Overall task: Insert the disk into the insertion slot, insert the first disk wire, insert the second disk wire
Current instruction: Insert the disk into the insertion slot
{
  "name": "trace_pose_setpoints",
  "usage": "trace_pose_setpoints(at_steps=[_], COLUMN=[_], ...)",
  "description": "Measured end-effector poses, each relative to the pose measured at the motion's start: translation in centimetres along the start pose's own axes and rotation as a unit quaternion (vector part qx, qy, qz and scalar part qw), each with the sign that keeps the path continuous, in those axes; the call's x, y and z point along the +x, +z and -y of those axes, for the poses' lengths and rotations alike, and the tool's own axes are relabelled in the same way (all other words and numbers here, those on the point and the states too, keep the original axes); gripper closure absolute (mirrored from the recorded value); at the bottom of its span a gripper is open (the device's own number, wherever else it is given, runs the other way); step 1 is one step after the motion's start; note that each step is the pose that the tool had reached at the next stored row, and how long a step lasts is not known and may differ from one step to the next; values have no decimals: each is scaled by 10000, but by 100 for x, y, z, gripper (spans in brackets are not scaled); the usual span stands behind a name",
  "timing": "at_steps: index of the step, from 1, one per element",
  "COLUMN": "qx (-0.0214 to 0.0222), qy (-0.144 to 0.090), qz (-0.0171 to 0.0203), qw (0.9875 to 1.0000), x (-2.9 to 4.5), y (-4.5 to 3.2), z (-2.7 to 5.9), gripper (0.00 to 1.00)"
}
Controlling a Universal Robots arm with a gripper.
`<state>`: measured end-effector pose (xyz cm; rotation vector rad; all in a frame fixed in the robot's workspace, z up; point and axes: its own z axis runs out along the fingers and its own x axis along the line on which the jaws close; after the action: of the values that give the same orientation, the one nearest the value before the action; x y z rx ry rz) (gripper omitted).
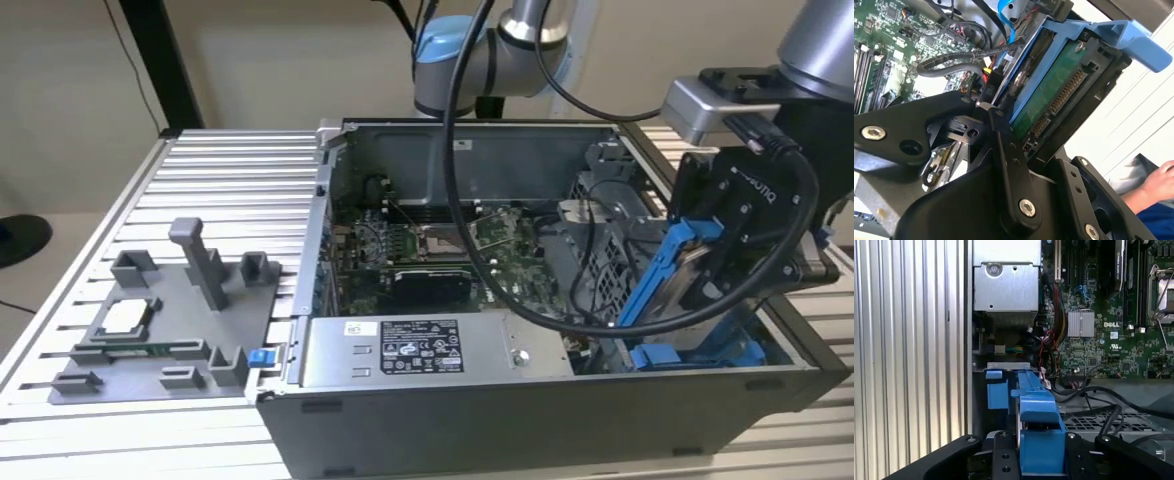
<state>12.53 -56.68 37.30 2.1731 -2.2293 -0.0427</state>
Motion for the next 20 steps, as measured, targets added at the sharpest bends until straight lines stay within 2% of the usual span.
trace_pose_setpoints(at_steps=[3, 20], qx=[0, 0], qy=[0, 0], qz=[1, 0], qw=[10000, 10000], x=[0, 0], y=[43, 45], z=[2, 2], gripper=[100, 100])
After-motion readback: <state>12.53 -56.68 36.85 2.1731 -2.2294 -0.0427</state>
